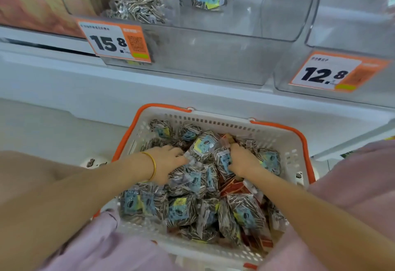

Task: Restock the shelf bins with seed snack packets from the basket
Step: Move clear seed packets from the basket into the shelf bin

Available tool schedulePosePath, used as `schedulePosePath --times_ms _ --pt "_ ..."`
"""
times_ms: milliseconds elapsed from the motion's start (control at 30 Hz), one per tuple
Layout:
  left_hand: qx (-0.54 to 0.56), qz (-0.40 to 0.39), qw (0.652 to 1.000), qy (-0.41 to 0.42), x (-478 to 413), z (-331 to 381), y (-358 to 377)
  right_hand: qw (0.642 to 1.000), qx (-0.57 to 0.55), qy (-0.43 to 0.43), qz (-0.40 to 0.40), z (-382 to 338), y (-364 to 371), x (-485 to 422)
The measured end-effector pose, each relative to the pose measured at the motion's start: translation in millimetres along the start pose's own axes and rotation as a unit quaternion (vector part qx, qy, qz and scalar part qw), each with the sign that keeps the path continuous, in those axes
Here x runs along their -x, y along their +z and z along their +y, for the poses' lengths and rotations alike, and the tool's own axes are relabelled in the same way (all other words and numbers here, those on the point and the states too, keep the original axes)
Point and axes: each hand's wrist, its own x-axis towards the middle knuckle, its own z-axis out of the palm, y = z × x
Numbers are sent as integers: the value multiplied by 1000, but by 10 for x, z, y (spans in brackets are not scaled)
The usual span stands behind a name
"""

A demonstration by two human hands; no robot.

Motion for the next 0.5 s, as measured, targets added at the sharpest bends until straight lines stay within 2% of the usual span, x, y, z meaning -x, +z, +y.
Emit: schedulePosePath --times_ms 167,300,400,500 --pt "106 -78 991 8 -96 23 23 999 -37 -4 -6 32 -74 6" --pt "92 -111 990 7 -154 -38 -4 990 -138 -22 -9 45 -126 77" --pt "32 -71 997 25 -190 -29 2 958 -287 -18 6 8 -209 127" --pt "8 -28 999 42 -180 -60 0 899 -436 19 -21 -19 -333 194"
